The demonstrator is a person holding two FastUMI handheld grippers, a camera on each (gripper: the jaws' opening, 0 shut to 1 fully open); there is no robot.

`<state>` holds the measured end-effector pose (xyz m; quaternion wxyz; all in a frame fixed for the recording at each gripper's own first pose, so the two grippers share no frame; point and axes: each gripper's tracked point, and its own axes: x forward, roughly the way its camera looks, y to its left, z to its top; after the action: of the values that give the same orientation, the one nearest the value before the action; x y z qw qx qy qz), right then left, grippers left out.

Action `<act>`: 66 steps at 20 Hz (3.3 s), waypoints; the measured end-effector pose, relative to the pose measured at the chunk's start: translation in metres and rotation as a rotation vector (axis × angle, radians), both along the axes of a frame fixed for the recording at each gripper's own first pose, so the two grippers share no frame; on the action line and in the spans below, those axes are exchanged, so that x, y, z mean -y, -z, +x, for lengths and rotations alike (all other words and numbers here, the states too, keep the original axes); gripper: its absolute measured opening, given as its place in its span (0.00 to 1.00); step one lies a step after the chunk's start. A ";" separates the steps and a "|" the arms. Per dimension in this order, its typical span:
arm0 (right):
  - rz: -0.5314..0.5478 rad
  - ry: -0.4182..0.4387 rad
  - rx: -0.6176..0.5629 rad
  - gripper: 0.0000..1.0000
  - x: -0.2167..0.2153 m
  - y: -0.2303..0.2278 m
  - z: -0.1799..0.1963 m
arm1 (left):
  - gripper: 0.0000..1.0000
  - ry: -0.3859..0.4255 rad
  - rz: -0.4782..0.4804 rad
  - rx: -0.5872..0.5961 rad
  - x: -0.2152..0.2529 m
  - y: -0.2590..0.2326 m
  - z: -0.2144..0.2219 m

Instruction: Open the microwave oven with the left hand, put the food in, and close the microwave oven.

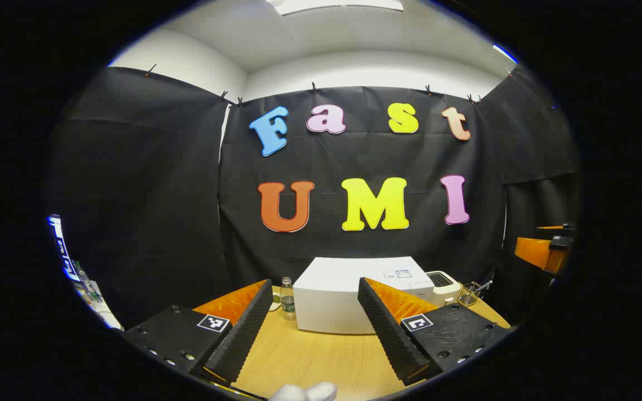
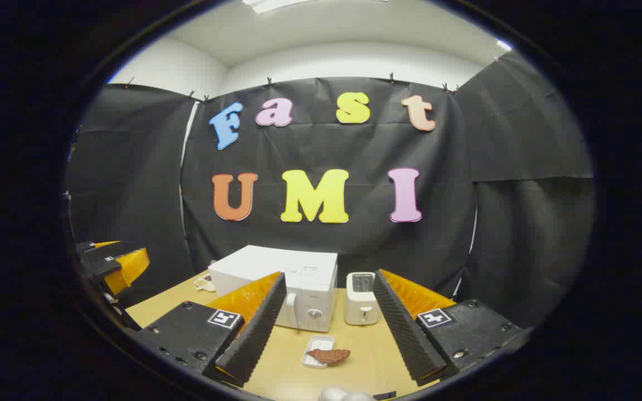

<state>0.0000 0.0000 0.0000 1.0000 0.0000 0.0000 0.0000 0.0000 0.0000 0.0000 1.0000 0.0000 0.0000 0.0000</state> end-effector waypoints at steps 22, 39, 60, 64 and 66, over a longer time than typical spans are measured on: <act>-0.012 0.060 0.019 1.00 0.012 -0.003 0.020 | 0.96 0.065 0.014 -0.023 0.015 0.015 0.033; -0.059 0.133 -0.060 1.00 0.093 0.022 0.058 | 0.97 0.245 -0.018 -0.168 0.215 0.218 0.182; -0.092 0.144 -0.120 1.00 0.118 0.047 0.068 | 0.18 0.247 0.022 -0.203 0.237 0.266 0.229; -0.091 0.140 -0.129 1.00 0.119 0.050 0.066 | 0.13 0.251 0.015 -0.208 0.238 0.267 0.229; -0.091 0.138 -0.131 1.00 0.119 0.049 0.063 | 0.13 0.256 0.012 -0.216 0.238 0.267 0.228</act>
<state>0.0632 -0.1186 -0.0490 0.9944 -0.0454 0.0655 -0.0690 0.2284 -0.2379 -0.2671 0.9860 0.0060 0.1075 -0.1273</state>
